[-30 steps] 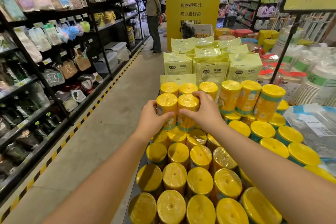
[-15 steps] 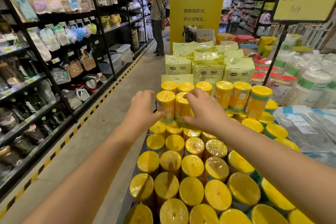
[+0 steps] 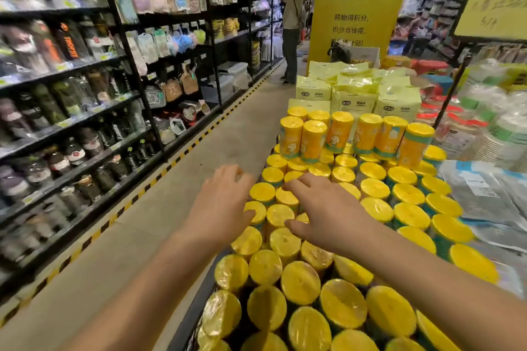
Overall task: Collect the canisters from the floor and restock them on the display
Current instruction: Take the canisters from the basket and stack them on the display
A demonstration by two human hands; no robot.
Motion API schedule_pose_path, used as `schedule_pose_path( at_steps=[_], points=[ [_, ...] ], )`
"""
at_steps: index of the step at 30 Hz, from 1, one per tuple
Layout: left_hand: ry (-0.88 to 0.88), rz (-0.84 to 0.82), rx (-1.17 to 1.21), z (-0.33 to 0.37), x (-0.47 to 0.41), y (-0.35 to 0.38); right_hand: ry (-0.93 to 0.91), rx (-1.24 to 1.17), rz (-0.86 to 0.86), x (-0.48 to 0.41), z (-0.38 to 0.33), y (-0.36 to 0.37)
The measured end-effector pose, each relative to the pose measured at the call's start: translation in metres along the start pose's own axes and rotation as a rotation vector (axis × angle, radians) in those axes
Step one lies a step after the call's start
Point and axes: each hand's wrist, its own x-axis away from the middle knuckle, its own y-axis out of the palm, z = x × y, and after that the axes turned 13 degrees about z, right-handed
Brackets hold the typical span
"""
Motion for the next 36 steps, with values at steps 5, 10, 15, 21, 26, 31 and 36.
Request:
schedule_pose_path(
  at_steps=[5,10,15,21,26,31,36],
  points=[
    [-0.118,0.023,-0.032,0.016,0.093,-0.031,-0.130,-0.076,0.007,0.049,-0.050,-0.012],
    [-0.263,-0.051,-0.081,0.037,0.185,-0.051,-0.247,-0.155,-0.012,0.104,-0.097,-0.017],
    [-0.363,-0.074,-0.131,0.046,0.282,-0.071,-0.358,-0.246,-0.041,0.161,-0.146,-0.018],
    [-0.518,-0.154,-0.147,0.030,0.383,-0.090,-0.442,-0.248,-0.124,0.211,-0.216,-0.002],
    [-0.599,-0.216,-0.088,-0.013,0.463,-0.086,-0.423,-0.248,-0.197,0.243,-0.275,0.027],
    [-0.579,-0.293,-0.022,-0.061,0.535,-0.074,-0.401,-0.204,-0.272,0.272,-0.345,0.071],
    [-0.597,-0.346,0.062,-0.100,0.587,-0.057,-0.327,-0.175,-0.346,0.295,-0.388,0.116]
  ],
)
